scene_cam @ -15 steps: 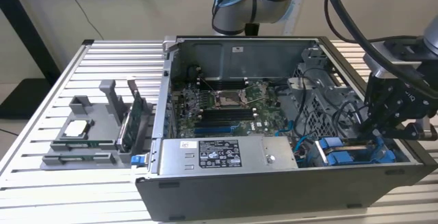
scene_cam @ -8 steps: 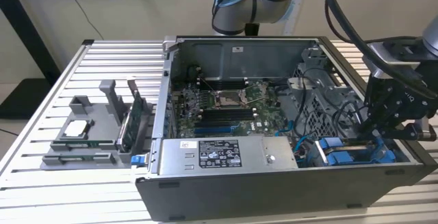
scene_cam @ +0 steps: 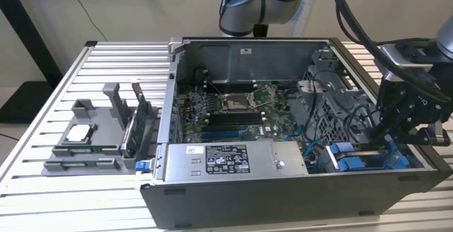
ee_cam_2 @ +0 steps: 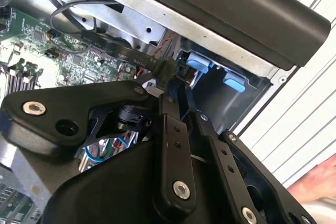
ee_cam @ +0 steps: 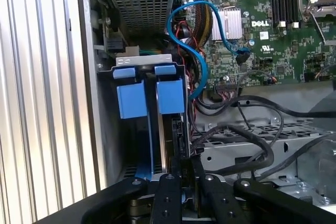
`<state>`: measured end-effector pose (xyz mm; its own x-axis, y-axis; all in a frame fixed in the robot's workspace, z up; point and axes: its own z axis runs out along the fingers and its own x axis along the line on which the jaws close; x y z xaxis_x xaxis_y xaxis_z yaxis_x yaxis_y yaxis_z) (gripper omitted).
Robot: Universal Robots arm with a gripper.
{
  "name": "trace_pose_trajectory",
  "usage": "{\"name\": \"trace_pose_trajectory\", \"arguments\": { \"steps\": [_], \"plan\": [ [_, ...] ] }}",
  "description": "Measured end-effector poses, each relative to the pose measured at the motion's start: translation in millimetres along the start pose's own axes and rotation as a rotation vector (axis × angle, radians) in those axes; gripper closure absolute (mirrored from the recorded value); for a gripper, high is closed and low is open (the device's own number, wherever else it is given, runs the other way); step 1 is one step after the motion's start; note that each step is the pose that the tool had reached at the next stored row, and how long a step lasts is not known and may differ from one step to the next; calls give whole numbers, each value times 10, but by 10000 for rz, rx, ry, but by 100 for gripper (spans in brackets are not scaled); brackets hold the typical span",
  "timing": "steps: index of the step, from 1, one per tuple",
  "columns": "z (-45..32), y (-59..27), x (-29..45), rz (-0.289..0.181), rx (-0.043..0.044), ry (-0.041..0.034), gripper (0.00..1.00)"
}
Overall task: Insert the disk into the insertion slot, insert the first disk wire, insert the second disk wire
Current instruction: 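Insert the first disk wire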
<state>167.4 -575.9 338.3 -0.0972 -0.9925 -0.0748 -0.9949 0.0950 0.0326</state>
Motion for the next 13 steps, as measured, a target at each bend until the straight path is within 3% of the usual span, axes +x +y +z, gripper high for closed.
{"name": "trace_pose_trajectory", "arguments": {
  "steps": [5, 9, 13],
  "plan": [
    [2, 3, 1, 0, 2, 20, 81],
    [50, 1, 5, -1, 2, 27, 81],
    [57, 2, 5, 1, -1, 6, 80]
  ]
}}
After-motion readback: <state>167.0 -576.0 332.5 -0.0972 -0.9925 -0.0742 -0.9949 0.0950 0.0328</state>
